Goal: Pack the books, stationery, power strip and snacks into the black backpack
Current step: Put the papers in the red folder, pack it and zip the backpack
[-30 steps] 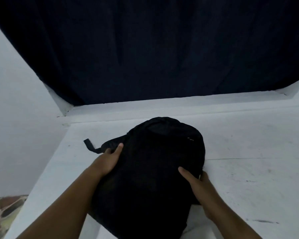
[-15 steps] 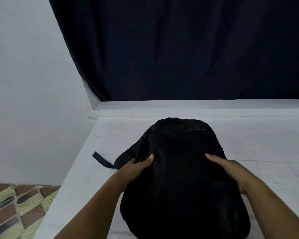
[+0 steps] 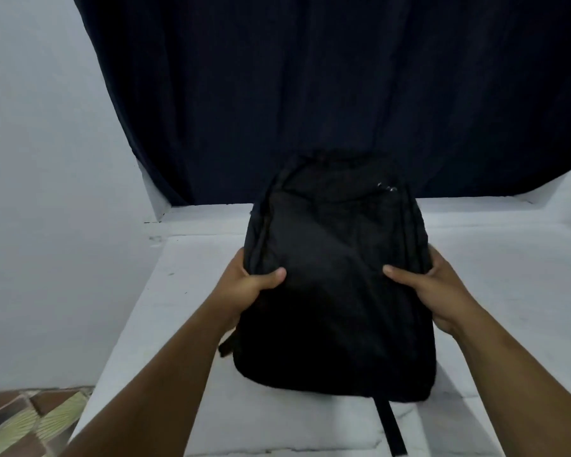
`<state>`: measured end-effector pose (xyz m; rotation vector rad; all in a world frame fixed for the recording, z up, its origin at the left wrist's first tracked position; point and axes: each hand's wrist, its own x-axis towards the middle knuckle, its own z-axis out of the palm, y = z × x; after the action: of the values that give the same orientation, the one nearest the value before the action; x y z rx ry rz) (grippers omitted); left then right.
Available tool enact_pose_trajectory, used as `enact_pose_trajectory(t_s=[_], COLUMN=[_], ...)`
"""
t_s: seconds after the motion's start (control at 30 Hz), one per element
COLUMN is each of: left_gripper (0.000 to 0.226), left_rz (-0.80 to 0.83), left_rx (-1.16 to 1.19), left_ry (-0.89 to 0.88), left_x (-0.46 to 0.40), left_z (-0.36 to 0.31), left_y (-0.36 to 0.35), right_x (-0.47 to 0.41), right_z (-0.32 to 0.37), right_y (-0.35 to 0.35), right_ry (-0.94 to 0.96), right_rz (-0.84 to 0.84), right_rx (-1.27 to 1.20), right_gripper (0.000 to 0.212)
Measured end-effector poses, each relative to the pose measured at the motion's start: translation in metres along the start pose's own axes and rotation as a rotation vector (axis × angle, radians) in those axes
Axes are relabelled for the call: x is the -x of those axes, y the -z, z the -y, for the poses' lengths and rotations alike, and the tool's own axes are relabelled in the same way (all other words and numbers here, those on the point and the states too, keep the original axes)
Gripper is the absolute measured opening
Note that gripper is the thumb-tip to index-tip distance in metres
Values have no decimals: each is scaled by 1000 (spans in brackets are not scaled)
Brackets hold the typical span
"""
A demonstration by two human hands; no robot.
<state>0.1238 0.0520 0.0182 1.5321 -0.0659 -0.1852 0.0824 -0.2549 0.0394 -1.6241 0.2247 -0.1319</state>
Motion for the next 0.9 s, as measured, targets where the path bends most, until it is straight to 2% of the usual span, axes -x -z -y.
enact_pose_trajectory(t_s=[0.17,0.3,0.43,0.53,0.7,0.8,0.9], left_gripper=[93,102,118,124,123,126,120], left_rz=[-53,-84,17,98,63,204,173], left_rx=[-194,-183,-200,-209,-341,-181,-49], left_ry=[-229,-273,-158,-107,-157,-122,-76], left_x=[-27,-38,-37,-35,-50,-49,-46], left_z=[-35,-38,-5,11,6,1,4], left_y=[1,-1,0,0,12,10,-3], right_x=[-9,-13,-21,-25,-25,-25,-26], right_z=[34,38,14,-3,-6,-6,-11], right_y=[-3,-2,3,7,14,19,24], right_ry=[243,314,236,150,106,107,106], right_rz=[-80,-109,-65,-3,140,211,253], right_rx=[83,78,155,138,49,16,-36], right_gripper=[83,82,81,88,80,80,94])
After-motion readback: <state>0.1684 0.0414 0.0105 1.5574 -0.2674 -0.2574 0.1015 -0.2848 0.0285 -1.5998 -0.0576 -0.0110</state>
